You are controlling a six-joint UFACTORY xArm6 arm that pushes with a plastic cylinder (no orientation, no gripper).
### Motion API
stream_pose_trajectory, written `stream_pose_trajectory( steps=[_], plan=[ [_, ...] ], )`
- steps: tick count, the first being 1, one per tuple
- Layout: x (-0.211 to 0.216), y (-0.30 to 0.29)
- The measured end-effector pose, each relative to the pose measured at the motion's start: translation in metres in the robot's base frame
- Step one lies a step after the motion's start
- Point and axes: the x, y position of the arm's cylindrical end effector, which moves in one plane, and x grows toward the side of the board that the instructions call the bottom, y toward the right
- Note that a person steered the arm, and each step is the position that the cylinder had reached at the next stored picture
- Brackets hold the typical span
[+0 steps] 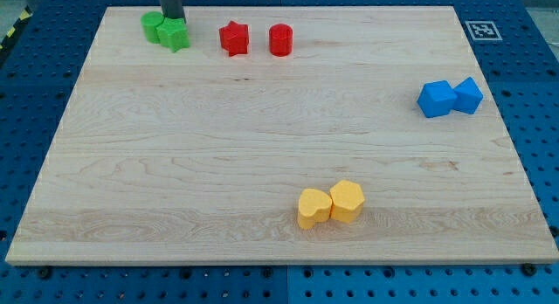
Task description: Move green circle slightly down and left
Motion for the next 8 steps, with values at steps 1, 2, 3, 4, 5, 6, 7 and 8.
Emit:
stream_pose_trajectory(
  steps=[1, 2, 3, 4, 5, 6, 7, 8],
  plan=[
    [0.001, 0.001],
    [0.015, 0.009],
    [0.034, 0.019],
    [0.014, 0.020],
    [-0.025, 0.025],
    [-0.031, 0.008],
    [-0.019, -0.006],
    [-0.013, -0.017]
  ],
)
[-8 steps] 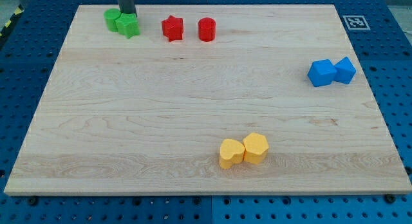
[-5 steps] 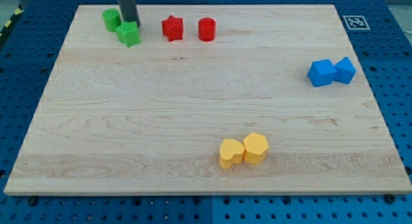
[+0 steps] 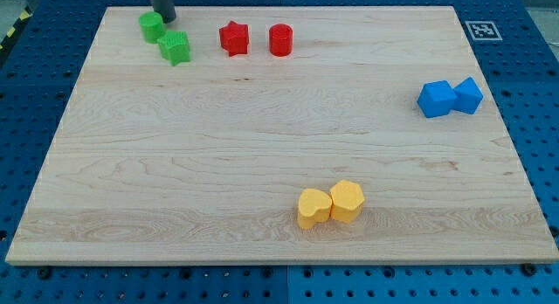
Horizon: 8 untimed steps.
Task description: Move green circle slightly down and left
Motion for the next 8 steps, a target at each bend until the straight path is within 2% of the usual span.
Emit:
stream_pose_trajectory(
  steps=[5, 8],
  plan=[
    [0.041, -0.008],
    [0.038, -0.040]
  ],
)
